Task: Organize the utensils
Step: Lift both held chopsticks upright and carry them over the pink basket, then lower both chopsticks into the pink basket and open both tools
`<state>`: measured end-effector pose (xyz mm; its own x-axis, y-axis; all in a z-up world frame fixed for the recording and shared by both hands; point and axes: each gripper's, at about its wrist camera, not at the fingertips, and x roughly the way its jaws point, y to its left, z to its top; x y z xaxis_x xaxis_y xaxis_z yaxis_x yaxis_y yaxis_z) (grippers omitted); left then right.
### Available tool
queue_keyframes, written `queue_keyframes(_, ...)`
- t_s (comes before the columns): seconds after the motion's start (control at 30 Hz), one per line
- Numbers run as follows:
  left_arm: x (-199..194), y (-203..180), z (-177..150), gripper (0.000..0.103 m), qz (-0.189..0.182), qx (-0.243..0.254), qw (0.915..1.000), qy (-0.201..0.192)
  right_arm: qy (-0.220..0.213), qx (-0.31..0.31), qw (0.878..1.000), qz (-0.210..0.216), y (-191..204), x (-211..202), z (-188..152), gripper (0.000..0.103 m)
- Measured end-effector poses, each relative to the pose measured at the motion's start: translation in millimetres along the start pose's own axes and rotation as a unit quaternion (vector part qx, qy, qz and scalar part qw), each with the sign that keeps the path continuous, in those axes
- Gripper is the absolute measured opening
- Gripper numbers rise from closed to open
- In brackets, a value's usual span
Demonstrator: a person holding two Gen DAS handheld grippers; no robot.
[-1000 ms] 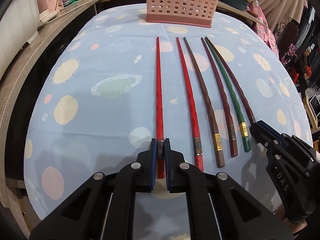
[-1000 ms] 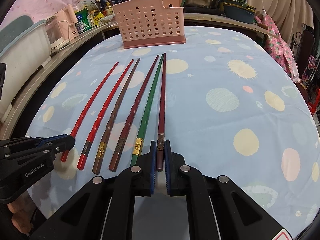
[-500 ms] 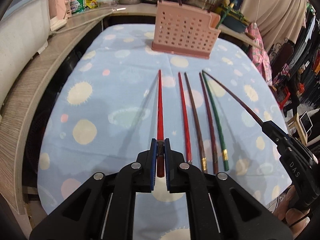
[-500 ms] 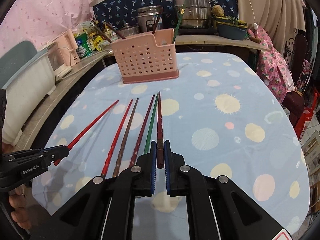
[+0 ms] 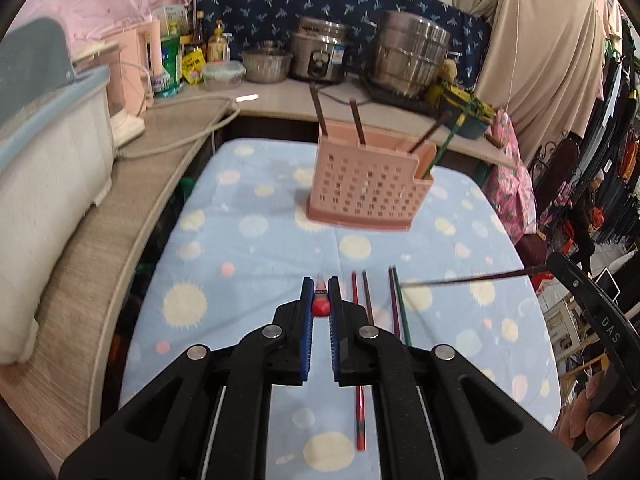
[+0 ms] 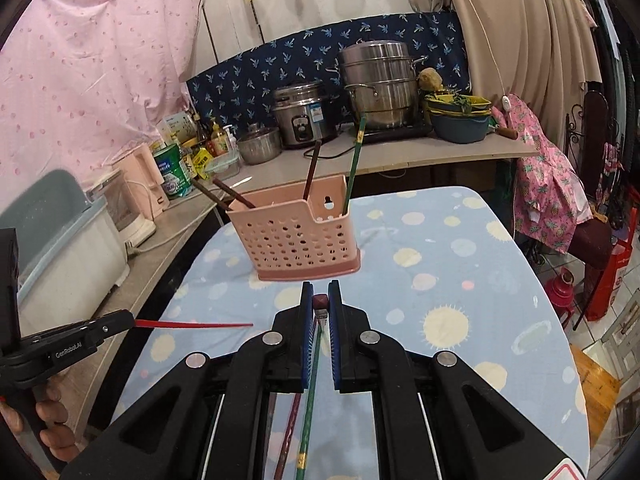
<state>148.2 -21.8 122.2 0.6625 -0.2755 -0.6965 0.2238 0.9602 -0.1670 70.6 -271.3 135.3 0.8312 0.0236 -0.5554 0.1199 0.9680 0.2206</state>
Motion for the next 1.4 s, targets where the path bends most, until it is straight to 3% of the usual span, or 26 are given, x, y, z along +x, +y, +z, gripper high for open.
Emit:
queue_keyframes(0.2, 5, -7, 42, 0.007, 0.004, 0.003, 0.9997, -0.026, -0.021, 0.008, 1.000, 0.006, 1, 7, 30, 0.007)
queue_keyframes(0.47, -1, -23, 96, 0.007, -0.020, 0.005, 0.9977, -0.064, -0.064, 0.020, 0.997, 0.025, 5, 9, 82, 0.007)
queue_keyframes(0.77, -20, -47, 170, 0.007, -0.047, -0.007, 0.9892, -0.138, -0.122, 0.037, 0.991, 0.049, 10, 14, 156, 0.007)
queue_keyframes(0.97, -7, -56, 206, 0.007, -0.047, -0.009, 0.9843, -0.170, -0.143, 0.051, 0.987, 0.053, 13, 36, 198, 0.007)
queue_keyframes(1.17, 33, -55, 220, 0.007, -0.037, -0.014, 0.9874, -0.153, -0.126, 0.043, 0.990, 0.043, 19, 80, 208, 0.007)
queue_keyframes(1.4, 75, -49, 211, 0.007, -0.029, -0.014, 0.9928, -0.116, -0.078, 0.038, 0.996, 0.033, 16, 130, 187, 0.007)
